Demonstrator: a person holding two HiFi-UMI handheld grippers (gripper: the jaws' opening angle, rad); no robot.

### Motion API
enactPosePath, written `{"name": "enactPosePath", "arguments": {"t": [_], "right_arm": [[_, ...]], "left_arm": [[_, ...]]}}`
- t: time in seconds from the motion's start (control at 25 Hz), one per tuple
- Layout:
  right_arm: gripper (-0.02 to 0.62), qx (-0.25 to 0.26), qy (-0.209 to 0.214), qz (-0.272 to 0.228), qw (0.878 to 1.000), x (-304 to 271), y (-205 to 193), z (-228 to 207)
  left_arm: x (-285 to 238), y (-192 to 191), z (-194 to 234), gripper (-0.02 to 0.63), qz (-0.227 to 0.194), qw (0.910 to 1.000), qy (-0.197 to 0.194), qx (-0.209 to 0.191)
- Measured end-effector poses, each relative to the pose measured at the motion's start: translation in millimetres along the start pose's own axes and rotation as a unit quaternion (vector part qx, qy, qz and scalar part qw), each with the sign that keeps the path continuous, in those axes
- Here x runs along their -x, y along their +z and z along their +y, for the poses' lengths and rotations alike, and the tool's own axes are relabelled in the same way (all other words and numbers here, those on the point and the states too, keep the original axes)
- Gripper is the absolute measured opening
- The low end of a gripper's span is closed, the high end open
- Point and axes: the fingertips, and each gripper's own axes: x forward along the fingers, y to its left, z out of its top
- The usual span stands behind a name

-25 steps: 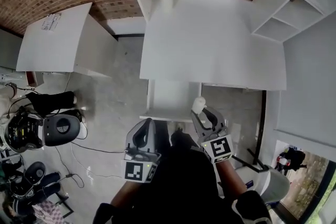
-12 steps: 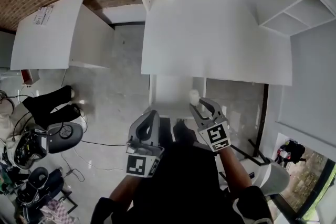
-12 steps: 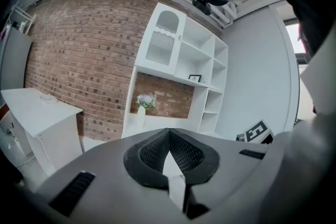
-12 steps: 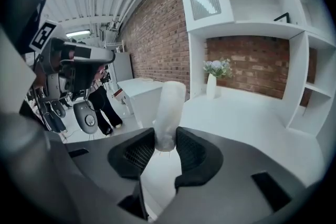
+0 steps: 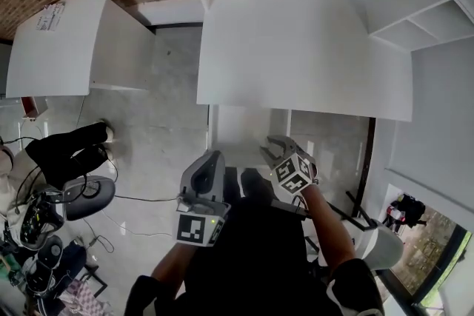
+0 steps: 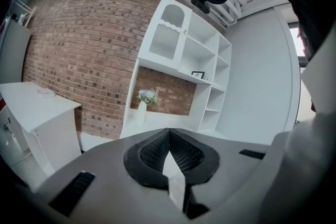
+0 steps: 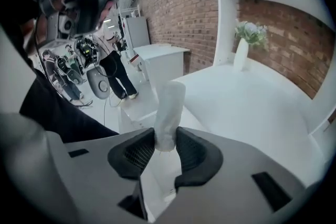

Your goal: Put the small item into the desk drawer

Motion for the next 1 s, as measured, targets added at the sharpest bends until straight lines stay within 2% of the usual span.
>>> {"name": "enactPosePath", "arguments": {"t": [0.4, 1.0], "right_arm": [[0.140, 0.061, 0.053, 0.088, 0.993, -80.7, -63.7, 6.7], [0.140, 0.096, 0.083, 0.154, 0.980, -147.0, -126.7, 5.0]], "left_arm": [[-19.2, -18.9, 18.0, 0.023, 0.015, 0.9999, 0.001, 0.007], [-34.3, -40.6, 29.7, 0.023, 0.034, 0.9994, 0.001, 0.008]]}}
